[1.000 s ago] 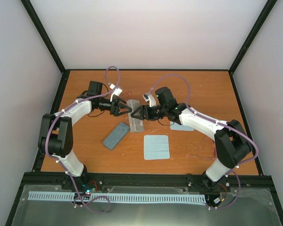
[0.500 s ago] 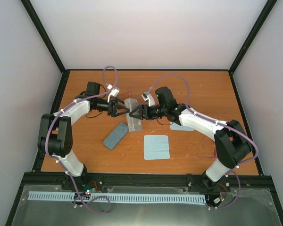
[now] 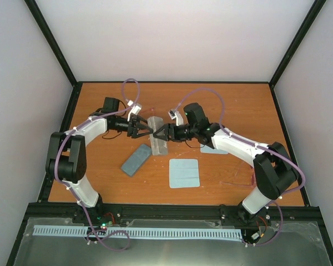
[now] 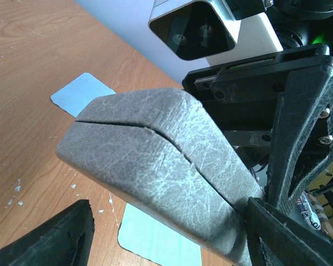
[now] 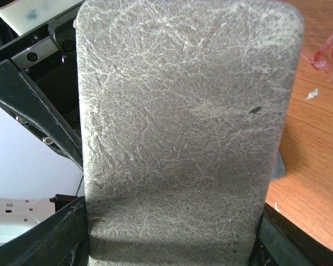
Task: Organize the sunglasses
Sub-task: Open the sunglasses case, then place the sunglasses case at the center of the board.
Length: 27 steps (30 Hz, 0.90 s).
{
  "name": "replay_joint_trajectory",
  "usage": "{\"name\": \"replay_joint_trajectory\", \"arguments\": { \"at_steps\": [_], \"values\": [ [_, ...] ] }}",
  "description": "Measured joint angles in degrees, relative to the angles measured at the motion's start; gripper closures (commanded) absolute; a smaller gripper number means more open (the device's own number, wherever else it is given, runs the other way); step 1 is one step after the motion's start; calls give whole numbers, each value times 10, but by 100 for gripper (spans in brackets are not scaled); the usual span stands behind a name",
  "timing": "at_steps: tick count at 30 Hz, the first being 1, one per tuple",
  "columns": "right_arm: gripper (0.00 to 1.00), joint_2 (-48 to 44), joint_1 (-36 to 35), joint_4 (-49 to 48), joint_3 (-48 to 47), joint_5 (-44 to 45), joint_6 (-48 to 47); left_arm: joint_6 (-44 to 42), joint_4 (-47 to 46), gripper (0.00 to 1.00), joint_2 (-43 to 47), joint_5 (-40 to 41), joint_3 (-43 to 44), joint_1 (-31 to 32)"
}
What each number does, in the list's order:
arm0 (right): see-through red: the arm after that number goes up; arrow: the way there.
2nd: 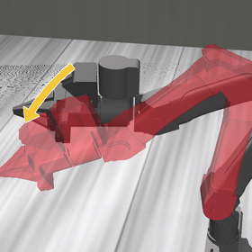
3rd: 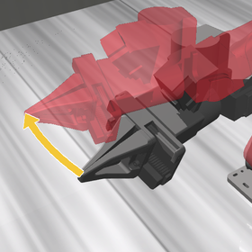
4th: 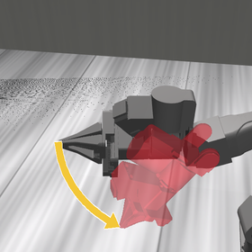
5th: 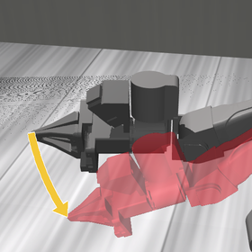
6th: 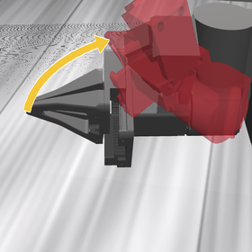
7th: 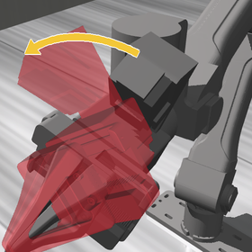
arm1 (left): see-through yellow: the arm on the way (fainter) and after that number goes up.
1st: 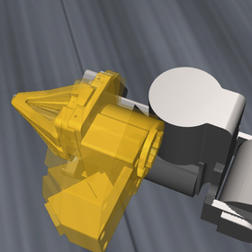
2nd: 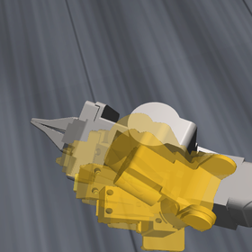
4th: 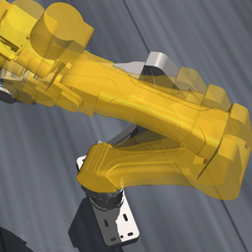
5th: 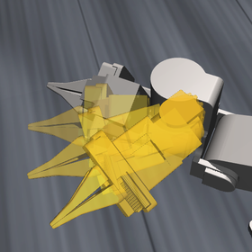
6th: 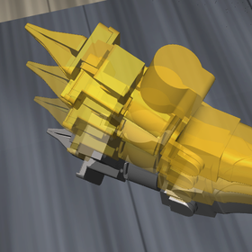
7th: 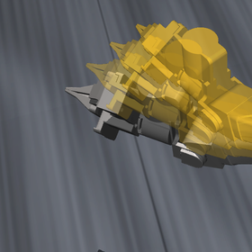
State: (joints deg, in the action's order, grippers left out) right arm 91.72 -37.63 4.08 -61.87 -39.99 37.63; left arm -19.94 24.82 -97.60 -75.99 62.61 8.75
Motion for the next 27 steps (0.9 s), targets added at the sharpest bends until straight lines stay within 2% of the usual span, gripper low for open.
{"name": "replay_joint_trajectory", "arguments": {
  "at_steps": [6,9,13,22,27],
  "values": [
    [97,-19,2,6,10,19,13,-5,-6,27,-16,18,-5,-1],
    [97,-41,2,-19,9,4,15,-14,-10,27,-28,67,-12,-7],
    [97,-56,-2,-17,8,4,15,-15,-10,27,-35,71,-15,-2],
    [97,-38,35,36,-2,-8,-1,-17,-13,17,-34,115,-14,-1],
    [97,-1,56,76,-33,-17,-27,-15,-21,25,-34,176,-11,-8]
  ]
}}
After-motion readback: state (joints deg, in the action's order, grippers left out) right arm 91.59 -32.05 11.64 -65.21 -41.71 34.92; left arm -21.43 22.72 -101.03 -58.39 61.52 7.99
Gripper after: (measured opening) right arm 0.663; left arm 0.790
